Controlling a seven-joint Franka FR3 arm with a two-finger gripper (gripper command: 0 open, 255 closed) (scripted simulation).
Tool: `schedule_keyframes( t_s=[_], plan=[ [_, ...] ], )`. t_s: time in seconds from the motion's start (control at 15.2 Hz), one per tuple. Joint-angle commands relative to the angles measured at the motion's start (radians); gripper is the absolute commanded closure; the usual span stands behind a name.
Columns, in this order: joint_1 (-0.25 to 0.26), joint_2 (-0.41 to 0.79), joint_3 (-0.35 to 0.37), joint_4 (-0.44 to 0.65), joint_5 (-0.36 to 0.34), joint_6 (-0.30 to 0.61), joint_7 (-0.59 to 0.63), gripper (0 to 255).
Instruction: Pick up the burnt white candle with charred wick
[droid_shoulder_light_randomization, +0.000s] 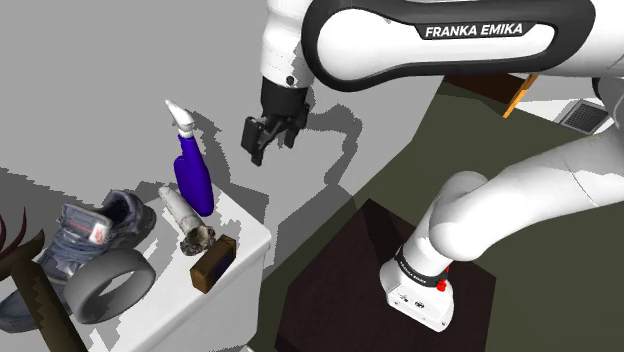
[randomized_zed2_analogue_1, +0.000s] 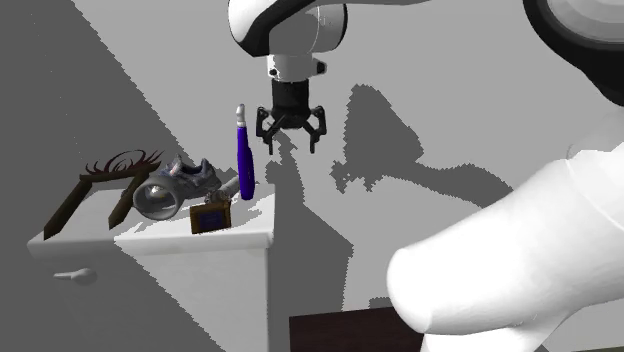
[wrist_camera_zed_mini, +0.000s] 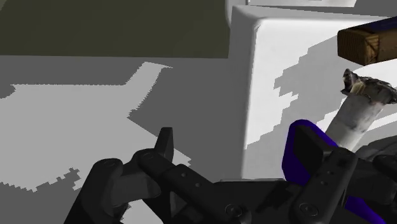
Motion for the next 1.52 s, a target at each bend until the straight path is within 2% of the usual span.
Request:
schedule_keyframes(
  t_s=[0.0, 0.4, 0.79, 1.45],
  plan=[
    [-0.002, 0.062, 0.051, 0.037, -0.007, 0.022, 0.057, 0],
    [-0.013, 0.263, 0.200, 0.154, -0.076, 0.079, 0.239, 0],
    [0.004, 0.526, 0.323, 0.318, -0.247, 0.099, 0.463, 0],
    [0.018, 0.588, 0.326, 0.265, -0.298, 0.193, 0.510, 0]
  ],
)
